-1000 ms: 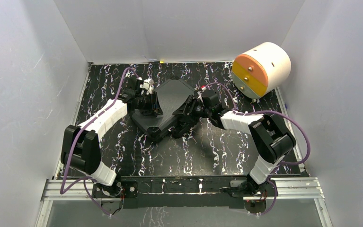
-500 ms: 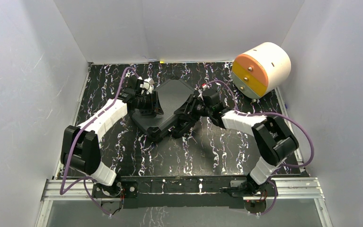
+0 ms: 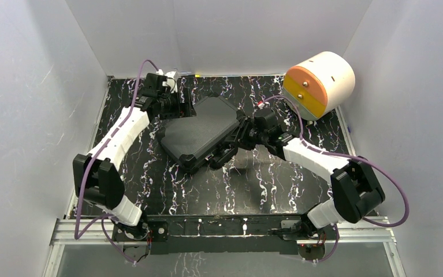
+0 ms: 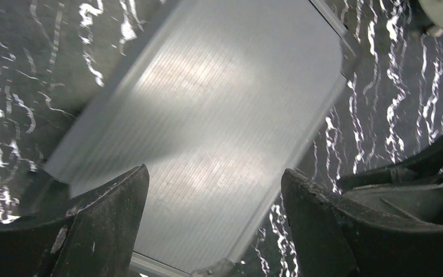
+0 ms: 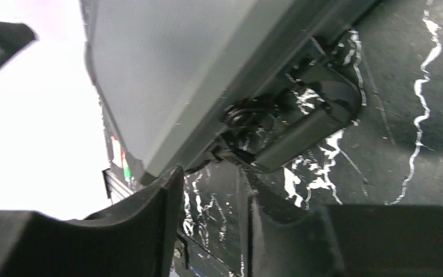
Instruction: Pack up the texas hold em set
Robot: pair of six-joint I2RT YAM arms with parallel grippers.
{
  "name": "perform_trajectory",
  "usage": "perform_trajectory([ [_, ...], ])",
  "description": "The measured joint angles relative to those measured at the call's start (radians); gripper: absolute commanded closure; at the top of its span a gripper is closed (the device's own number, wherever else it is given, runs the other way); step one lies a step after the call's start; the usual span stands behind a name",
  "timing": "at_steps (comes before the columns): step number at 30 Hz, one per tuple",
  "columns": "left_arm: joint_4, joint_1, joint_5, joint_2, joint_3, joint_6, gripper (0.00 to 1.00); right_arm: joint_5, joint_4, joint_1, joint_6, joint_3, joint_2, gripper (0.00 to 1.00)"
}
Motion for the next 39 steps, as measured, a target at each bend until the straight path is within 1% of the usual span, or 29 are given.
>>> perform_trajectory([
  [2,0.000,0.025,-0.005,0.023,0.026,0.015,0.11,0.011,-0.032,0.000,-0.005,-0.002,0.015,0.62],
  [7,0.000,0.129,0.031,0.136,0.059,0.064,0.03,0.012,-0.072,0.000,-0.018,0.008,0.116,0.67],
  [11,-0.025,0.192,0.084,0.220,0.074,0.121,0.02,0.007,-0.097,0.005,-0.040,0.060,0.205,0.68],
  [14,-0.046,0.204,0.121,0.272,0.100,0.156,0.04,0.000,-0.097,0.006,-0.053,0.096,0.239,0.68],
  [17,-0.064,0.203,0.167,0.294,0.104,0.180,0.10,-0.009,-0.096,0.011,-0.061,0.119,0.262,0.68],
  [24,-0.069,0.214,0.247,0.320,0.102,0.214,0.16,-0.036,-0.111,0.025,-0.084,0.160,0.343,0.74],
  [28,-0.058,0.222,0.268,0.328,0.095,0.222,0.25,-0.037,-0.137,0.031,-0.089,0.164,0.354,0.76],
  [29,-0.054,0.224,0.270,0.329,0.092,0.222,0.30,-0.035,-0.142,0.032,-0.090,0.166,0.354,0.76],
  [32,-0.046,0.231,0.271,0.330,0.085,0.226,0.39,-0.028,-0.149,0.035,-0.090,0.169,0.354,0.77],
  [35,-0.043,0.239,0.280,0.331,0.084,0.222,0.44,-0.004,-0.163,0.039,-0.091,0.183,0.361,0.80],
  [39,-0.039,0.243,0.284,0.332,0.083,0.217,0.48,0.028,-0.184,0.048,-0.089,0.218,0.394,0.83],
])
